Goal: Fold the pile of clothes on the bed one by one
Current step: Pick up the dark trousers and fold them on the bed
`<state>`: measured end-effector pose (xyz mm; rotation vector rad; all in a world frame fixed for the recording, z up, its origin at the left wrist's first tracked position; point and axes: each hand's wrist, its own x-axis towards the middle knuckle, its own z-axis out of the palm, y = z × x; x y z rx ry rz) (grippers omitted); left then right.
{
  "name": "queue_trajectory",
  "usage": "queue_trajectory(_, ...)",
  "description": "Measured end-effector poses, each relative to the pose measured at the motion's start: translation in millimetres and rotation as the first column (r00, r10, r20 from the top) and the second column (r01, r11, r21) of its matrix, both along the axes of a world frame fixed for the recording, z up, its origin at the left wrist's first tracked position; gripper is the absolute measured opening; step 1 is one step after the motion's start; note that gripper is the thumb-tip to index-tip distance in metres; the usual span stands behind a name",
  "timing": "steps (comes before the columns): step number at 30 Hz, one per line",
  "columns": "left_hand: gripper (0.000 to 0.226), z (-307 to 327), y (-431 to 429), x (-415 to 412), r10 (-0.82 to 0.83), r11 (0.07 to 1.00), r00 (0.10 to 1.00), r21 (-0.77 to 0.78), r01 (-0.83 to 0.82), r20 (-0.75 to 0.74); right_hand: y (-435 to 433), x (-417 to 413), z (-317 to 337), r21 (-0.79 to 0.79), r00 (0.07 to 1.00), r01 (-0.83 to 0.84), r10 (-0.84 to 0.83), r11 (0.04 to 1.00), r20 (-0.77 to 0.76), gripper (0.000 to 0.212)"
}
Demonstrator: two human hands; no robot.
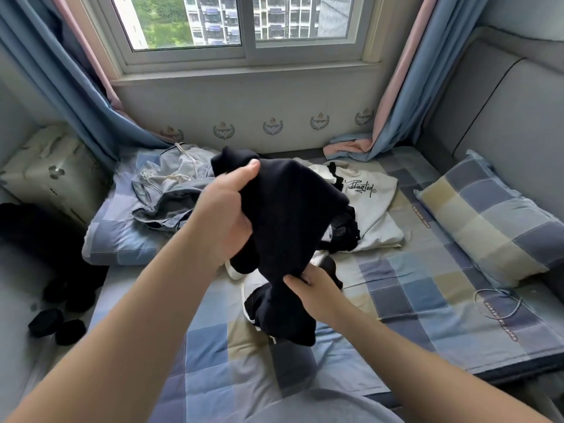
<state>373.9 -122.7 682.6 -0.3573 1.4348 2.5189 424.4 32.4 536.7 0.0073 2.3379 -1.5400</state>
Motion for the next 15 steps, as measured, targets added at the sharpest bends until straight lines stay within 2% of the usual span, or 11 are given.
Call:
queue_trajectory(3, 0.037, -7.3, -18.4, -16.4, 0.212, 0.977, 0.976, -0.014, -0.213, -0.046, 14.1, 3.4, 20.7, -0.141, 0.999, -0.022, 0.028, 0.99, 0.039, 0.021)
queue_trajectory(5, 0.04, -18.7, -28.4, -21.7, 0.233, 0.967, 0.964, -0.076, -0.244, -0.131, 22.9, 5.1, 37.5, -0.345, 0.995, 0.095, -0.075, 0.934, 0.072, 0.025)
queue_trajectory(6, 0.039, -25.2, -30.7, -21.6, 0.191, 0.971, 0.969, -0.114, -0.21, -0.158, 25.9, 4.5, 46.1, -0.46, 0.986, 0.163, -0.135, 0.873, 0.094, 0.026)
queue_trajectory(8, 0.045, -39.3, -28.6, -15.1, 0.025, 0.976, 0.991, -0.21, -0.051, -0.128, 30.6, 1.0, 64.9, -0.629, 0.962, 0.268, -0.241, 0.73, 0.13, 0.027)
queue_trajectory(9, 0.059, -46.2, -24.2, -9.4, -0.097, 0.959, 0.992, -0.273, 0.073, -0.075, 32.8, -0.2, 73.3, -0.675, 0.949, 0.303, -0.277, 0.673, 0.15, 0.028)
queue_trajectory(11, 0.087, -63.4, -13.2, 2.1, -0.346, 0.857, 0.937, -0.393, 0.333, 0.038, 34.7, -1.2, 90.1, -0.718, 0.938, 0.32, -0.31, 0.618, 0.152, 0.028)
queue_trajectory(12, 0.086, -73.2, -6.1, 8.7, -0.464, 0.781, 0.884, -0.443, 0.44, 0.059, 35.4, -2.0, 96.9, -0.718, 0.938, 0.313, -0.322, 0.622, 0.13, 0.028)
queue_trajectory(13, 0.076, -82.2, 1.9, 16.3, -0.563, 0.712, 0.825, -0.482, 0.512, 0.045, 36.4, -3.1, 101.5, -0.708, 0.937, 0.304, -0.332, 0.637, 0.104, 0.028)
queue_trajectory(14, 0.061, -89.4, 10.6, 24.1, -0.626, 0.676, 0.78, -0.5, 0.541, -0.002, 37.4, -3.9, 105.8, -0.702, 0.938, 0.294, -0.336, 0.649, 0.083, 0.028)
queue_trajectory(15, 0.048, -96.2, 19.6, 31.1, -0.646, 0.68, 0.759, -0.51, 0.528, -0.076, 39.1, -4.8, 109.5, -0.693, 0.939, 0.287, -0.336, 0.661, 0.069, 0.028)
